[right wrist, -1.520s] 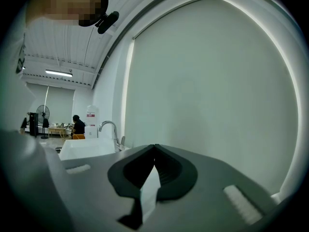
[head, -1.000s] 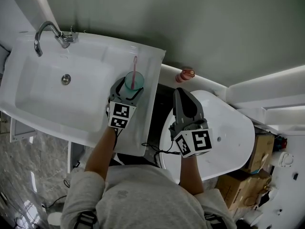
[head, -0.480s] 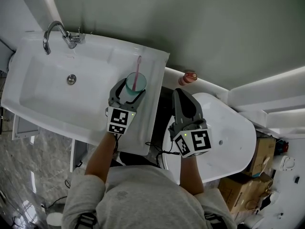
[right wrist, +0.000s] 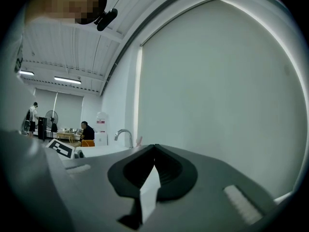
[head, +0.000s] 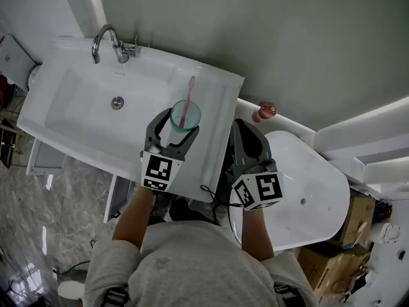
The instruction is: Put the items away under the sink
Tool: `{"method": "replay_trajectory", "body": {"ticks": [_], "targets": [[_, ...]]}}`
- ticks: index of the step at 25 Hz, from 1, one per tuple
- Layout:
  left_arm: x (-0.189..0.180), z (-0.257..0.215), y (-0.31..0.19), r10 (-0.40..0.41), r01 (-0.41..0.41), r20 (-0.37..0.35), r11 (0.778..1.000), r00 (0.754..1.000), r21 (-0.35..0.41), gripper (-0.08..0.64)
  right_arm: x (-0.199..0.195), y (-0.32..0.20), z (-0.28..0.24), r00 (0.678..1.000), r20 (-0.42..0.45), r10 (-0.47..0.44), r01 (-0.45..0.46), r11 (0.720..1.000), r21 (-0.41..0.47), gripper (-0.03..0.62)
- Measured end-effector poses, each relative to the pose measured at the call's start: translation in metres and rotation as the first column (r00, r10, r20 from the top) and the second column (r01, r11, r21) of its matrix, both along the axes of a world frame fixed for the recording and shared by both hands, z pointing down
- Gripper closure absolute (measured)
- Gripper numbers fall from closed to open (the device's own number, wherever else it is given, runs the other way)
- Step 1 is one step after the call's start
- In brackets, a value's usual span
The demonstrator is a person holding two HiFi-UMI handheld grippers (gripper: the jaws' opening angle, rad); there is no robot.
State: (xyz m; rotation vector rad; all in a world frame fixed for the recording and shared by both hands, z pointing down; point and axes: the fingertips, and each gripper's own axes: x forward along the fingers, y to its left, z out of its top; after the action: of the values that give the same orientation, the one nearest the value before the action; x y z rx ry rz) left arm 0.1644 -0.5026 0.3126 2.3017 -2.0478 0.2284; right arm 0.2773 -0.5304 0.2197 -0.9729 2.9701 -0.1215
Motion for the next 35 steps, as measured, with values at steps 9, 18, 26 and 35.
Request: {"method": "replay_trajectory", "body": {"ticks": [9,18,26,35], "targets": [[-0.028,-0.058,0.08,-0.013,0.017,-0.046,0.997,0.999,0.077,0.218,-0.04,0.062,-0.02,0.997,0.038,-0.067,0.066,0.997,0.025,0.58],[-0.063,-0.091,0.169,-0.054,0.058,-0.034,0.993,0.998,0.103,0.218,-0.081,0.138,-0.038,0.992,0.067,-0.11,0.107,0.993,0.042,0.58],[-0.103,-0.116,0.246,-0.121,0.121,-0.01,0.983,0.993,0.136,0.218,-0.118,0.205,-0.05,0.984,0.086,-0.155,0.15,0.987,0.062,0.581],[-0.141,-0.128,0.318,-0.182,0.177,0.024,0.972,0.983,0.157,0.218,-0.156,0.27,-0.056,0.974,0.11,-0.196,0.188,0.979,0.075,0.581]]}}
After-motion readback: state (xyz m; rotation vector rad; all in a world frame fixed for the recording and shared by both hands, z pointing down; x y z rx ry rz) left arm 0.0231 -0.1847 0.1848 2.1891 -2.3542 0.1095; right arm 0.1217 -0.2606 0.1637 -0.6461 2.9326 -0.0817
